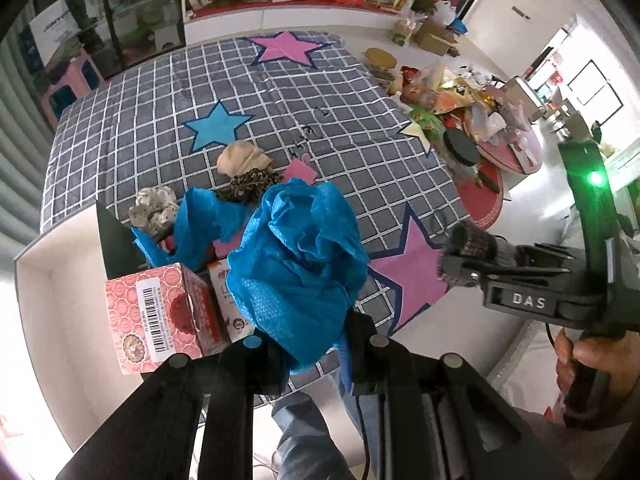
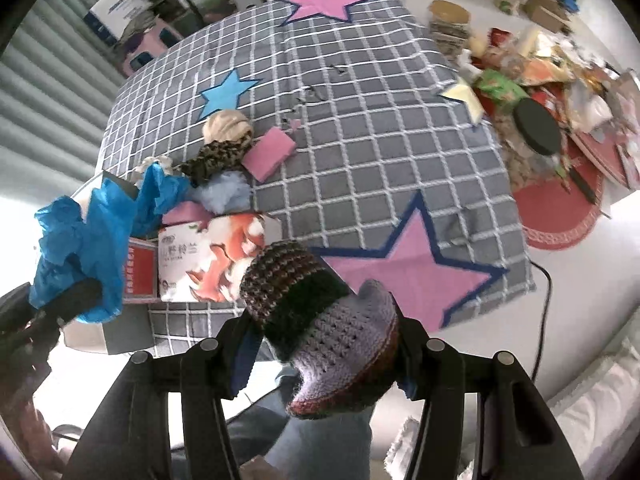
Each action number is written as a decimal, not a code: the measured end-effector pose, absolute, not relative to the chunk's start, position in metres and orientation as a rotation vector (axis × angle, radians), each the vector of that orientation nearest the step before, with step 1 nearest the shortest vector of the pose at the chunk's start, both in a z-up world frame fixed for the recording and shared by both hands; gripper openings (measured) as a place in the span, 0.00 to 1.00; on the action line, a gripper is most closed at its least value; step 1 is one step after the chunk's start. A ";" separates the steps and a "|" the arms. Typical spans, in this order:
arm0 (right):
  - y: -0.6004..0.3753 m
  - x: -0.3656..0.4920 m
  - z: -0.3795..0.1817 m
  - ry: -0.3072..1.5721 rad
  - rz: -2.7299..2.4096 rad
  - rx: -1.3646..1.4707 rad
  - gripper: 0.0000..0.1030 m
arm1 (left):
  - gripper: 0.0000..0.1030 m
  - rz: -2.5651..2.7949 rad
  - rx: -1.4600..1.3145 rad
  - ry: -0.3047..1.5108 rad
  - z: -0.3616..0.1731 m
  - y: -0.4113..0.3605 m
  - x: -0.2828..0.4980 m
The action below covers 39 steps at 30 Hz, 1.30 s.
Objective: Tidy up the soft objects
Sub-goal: 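Carry the blue cloth and purple knit hat over the white box with both tools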
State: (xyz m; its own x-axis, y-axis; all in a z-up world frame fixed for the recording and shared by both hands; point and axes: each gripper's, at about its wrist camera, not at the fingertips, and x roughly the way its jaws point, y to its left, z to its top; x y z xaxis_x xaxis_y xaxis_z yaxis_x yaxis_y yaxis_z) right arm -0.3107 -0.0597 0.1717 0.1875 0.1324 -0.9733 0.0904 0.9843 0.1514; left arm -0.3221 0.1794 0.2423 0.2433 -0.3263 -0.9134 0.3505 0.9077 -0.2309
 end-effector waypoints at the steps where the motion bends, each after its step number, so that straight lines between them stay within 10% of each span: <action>1: -0.065 -0.318 0.174 1.380 0.002 0.190 0.55 | 0.20 -0.474 0.020 1.238 0.244 0.179 -0.324; 24: -0.208 -0.485 0.208 1.297 -0.207 0.275 0.55 | 0.20 -0.557 0.107 1.205 0.254 0.052 -0.442; 39: -0.040 -0.416 0.222 1.248 0.324 0.036 0.55 | 0.20 -0.121 -0.068 1.132 0.274 0.206 -0.464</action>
